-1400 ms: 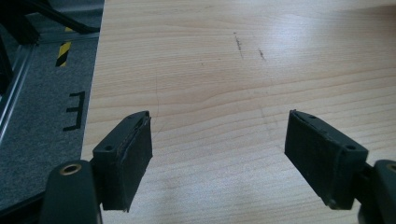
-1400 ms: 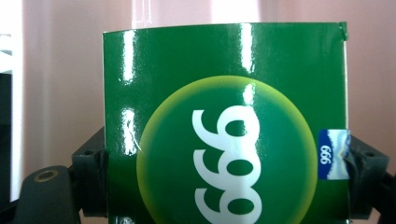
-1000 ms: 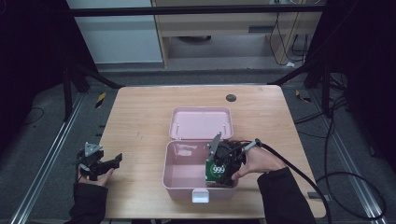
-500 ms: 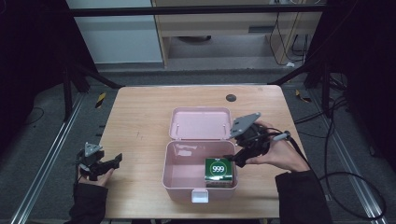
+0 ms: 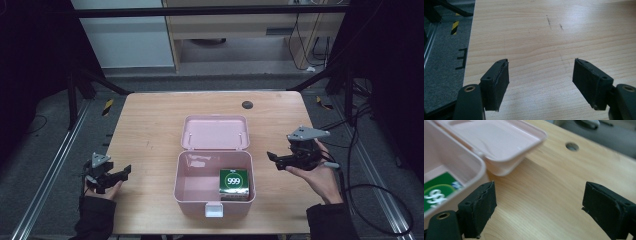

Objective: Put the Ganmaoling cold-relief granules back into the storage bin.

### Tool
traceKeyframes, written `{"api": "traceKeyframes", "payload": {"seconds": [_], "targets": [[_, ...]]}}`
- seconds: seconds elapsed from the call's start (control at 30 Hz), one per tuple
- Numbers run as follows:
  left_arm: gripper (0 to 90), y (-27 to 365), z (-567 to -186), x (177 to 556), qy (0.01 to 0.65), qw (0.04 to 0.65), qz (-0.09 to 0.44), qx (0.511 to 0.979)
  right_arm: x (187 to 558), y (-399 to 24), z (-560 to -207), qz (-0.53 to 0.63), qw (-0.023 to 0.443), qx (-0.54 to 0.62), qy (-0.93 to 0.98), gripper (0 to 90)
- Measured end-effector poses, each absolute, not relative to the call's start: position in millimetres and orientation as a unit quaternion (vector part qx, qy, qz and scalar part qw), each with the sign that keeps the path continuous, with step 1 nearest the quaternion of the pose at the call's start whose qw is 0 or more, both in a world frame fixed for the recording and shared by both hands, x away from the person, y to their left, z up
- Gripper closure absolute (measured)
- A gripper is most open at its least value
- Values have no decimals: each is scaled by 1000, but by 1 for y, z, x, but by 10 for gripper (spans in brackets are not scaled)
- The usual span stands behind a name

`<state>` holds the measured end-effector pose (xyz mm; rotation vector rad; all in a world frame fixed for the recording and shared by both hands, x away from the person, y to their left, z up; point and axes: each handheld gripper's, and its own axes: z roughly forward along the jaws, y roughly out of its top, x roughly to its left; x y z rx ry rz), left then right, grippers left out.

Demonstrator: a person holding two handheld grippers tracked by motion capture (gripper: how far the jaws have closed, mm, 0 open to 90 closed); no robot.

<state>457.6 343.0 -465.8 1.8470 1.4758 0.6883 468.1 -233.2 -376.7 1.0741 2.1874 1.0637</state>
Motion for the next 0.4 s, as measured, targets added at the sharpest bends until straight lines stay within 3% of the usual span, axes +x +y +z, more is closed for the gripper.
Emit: {"api": "traceKeyframes", "payload": {"seconds": [0.17,0.4], "targets": [[289,344,-466,458,566,333,263,706,471,-257,-422,384,235,486,749,116],[277,344,-468,459,566,329,262,709,468,-274,-453,359,228,510,747,114]]}}
